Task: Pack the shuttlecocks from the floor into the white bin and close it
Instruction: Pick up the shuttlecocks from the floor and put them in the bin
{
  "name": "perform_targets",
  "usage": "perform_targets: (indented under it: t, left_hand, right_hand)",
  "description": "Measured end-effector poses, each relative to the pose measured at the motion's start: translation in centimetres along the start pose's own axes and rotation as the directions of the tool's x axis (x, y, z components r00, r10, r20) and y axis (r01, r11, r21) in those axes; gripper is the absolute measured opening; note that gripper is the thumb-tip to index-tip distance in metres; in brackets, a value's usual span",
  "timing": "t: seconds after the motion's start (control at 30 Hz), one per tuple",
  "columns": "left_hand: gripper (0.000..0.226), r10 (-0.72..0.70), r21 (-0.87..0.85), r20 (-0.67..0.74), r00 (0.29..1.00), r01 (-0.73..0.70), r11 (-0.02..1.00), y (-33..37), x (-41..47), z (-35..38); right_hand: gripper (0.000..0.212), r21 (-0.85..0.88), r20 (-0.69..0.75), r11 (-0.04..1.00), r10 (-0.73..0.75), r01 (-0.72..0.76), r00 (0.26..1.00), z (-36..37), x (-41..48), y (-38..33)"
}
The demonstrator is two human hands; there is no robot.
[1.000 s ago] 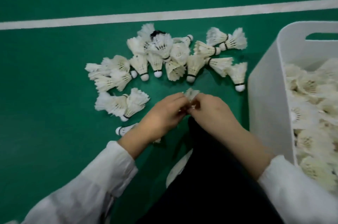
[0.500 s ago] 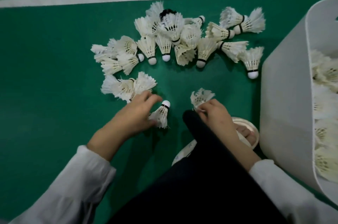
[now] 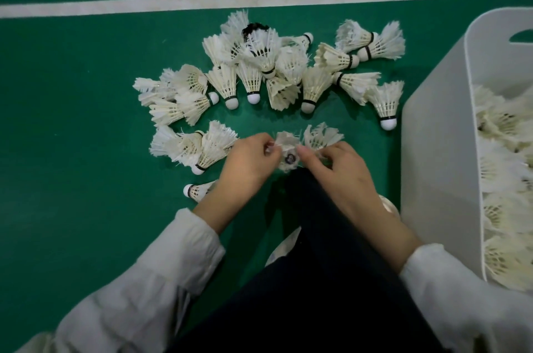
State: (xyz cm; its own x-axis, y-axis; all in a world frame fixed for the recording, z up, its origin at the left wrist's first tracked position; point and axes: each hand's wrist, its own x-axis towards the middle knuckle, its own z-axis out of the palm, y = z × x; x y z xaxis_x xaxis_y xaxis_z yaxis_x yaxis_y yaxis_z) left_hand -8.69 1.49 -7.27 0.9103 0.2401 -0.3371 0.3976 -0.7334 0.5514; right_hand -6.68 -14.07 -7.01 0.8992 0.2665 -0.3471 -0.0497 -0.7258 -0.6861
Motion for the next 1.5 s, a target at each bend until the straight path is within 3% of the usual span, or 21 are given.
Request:
perform_targets:
  t: [0.1,0.23,0.3,0.4,0.47,0.53,0.77,0.93,1.0,1.1,1.17,1.23,1.33,1.5]
  left_hand:
    - [0.022,0.105,0.030,0.013,0.994,-0.105,0.994,1.8,0.0,0.7]
    - [0.033,0.241,0.014,0.176,0.954,-0.248,0.969,1.0,-1.1,-0.6]
    - [0.037,0.274,0.170,0.250,0.929,-0.320,0.932,-1.2,-1.9,-2.1]
    - [0.036,0.350,0.457,0.358,0.866,-0.489,0.743,-5.1,-3.1,-4.6]
    - [0.041,0.329,0.514,0.495,0.804,-0.577,0.635,-6.8,-3.6,-5.6]
    - [0.049,0.256,0.530,0.584,0.770,-0.601,0.598,-7.5,-3.8,-6.2]
    - [0.067,0.038,0.628,0.700,0.713,-0.640,0.442,-9.4,-4.4,-6.0]
    - [0.027,0.043,0.613,0.671,0.740,-0.586,0.529,-10.7,-4.6,-4.5]
    - [0.016,0.095,0.576,0.611,0.786,-0.523,0.628,-10.5,-4.4,-4.4]
    - [0.025,0.238,0.387,0.363,0.901,-0.378,0.841,-8.2,-4.0,-4.5]
    - [0.035,0.299,0.245,0.162,0.940,-0.331,0.911,-5.2,-3.6,-4.4]
    - [0.050,0.280,0.163,0.093,0.956,-0.292,0.942,-2.4,-3.1,-3.8]
    - [0.063,0.244,0.174,0.201,0.949,-0.280,0.944,-1.3,-1.9,-2.1]
    - [0.019,0.371,0.381,0.086,0.925,-0.375,0.845,-1.4,0.4,-0.3]
  right_hand:
    - [0.040,-0.081,-0.044,0.996,0.029,-0.033,0.999,0.0,0.6,0.3]
    - [0.043,-0.128,-0.093,0.988,0.074,-0.086,0.993,-0.8,0.7,1.4]
    - [0.043,-0.139,-0.082,0.986,0.077,-0.088,0.994,-1.0,0.5,1.4]
    - [0.042,-0.150,-0.065,0.986,0.063,-0.072,0.996,-1.0,0.4,1.1]
    - [0.042,-0.152,-0.054,0.986,0.057,-0.064,0.997,-0.8,0.3,0.6]
    - [0.041,-0.158,-0.049,0.986,0.041,-0.048,0.998,-0.5,0.2,0.1]
    - [0.039,-0.164,-0.023,0.985,0.042,-0.045,0.999,0.0,-0.4,-0.8]
    - [0.037,-0.151,-0.021,0.988,0.043,-0.045,0.999,0.0,-0.4,-0.6]
    - [0.038,-0.142,-0.022,0.989,0.043,-0.045,0.999,0.1,-0.4,-0.6]
    - [0.038,-0.140,-0.028,0.989,0.034,-0.038,0.999,-0.1,-0.2,-0.6]
    - [0.039,-0.141,-0.041,0.989,0.034,-0.039,0.999,-0.3,0.0,-0.6]
    - [0.040,-0.155,-0.058,0.987,0.042,-0.051,0.997,-0.8,0.2,-0.4]
    - [0.038,-0.186,-0.077,0.979,0.069,-0.083,0.995,-1.8,0.3,0.0]
    - [0.029,-0.229,-0.078,0.965,0.113,-0.129,0.990,-2.5,0.9,1.3]
